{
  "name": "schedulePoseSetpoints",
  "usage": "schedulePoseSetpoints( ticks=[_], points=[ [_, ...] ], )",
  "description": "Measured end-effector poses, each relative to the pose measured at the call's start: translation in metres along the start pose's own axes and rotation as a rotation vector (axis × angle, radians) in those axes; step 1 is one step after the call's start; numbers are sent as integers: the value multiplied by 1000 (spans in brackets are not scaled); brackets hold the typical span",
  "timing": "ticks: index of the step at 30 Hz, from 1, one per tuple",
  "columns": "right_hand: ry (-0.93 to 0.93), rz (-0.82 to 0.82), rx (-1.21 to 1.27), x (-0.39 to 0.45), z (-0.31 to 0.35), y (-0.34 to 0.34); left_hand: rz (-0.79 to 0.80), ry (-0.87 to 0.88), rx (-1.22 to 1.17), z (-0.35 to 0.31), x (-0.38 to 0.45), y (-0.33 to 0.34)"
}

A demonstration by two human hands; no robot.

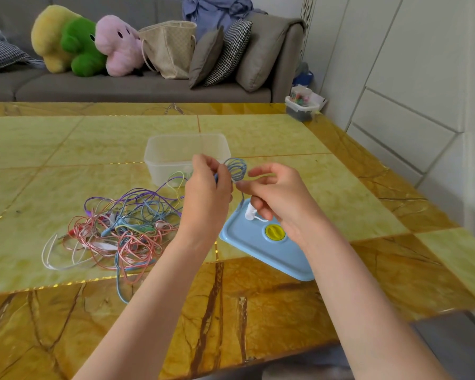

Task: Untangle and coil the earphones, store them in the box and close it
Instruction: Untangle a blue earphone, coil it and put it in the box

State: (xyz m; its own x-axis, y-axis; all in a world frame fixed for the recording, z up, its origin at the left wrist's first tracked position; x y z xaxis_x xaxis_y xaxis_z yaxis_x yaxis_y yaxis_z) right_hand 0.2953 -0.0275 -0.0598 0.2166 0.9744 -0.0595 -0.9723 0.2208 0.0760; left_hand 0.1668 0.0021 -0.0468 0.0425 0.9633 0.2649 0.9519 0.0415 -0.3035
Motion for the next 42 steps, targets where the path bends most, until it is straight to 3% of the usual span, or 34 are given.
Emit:
schedulePoseSetpoints(
  ticks=[4, 8, 14, 18, 23, 32, 42],
  points=[
    [42, 146, -50, -2, -6, 15, -48, 109, 116, -12, -2, -7],
    [137, 280, 17, -8, -17, 31, 2, 172, 187, -22, -4, -3],
    [4, 215, 97, 1, -6, 21, 187, -128, -183, -5, -5, 11],
    [-104, 225, -14, 2, 4, 18, 265, -272, -271, 6, -8, 16],
    [-91, 258, -80, 0, 5, 17, 434, -404, -297, 16, -15, 22],
    [-19, 173, -123, 4, -4, 3, 474, -228, 7, 8, -12, 24],
    [12, 49, -260, 7, -7, -10, 467, -169, 57, 16, -6, 33]
  ],
)
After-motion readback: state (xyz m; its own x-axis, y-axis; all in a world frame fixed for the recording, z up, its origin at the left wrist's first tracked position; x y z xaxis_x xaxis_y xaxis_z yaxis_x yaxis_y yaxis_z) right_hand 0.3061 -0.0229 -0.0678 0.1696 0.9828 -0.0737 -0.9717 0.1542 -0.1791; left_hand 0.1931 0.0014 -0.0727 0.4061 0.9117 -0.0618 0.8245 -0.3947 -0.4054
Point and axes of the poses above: each hand's wrist, its own x-axis towards the middle knuckle, its own y-axis out of the palm, z = x × y, the point moved 10 cm from there along x, towards the middle knuckle, and after that the axes turned 8 degrees about x, right-handed, at the moved point
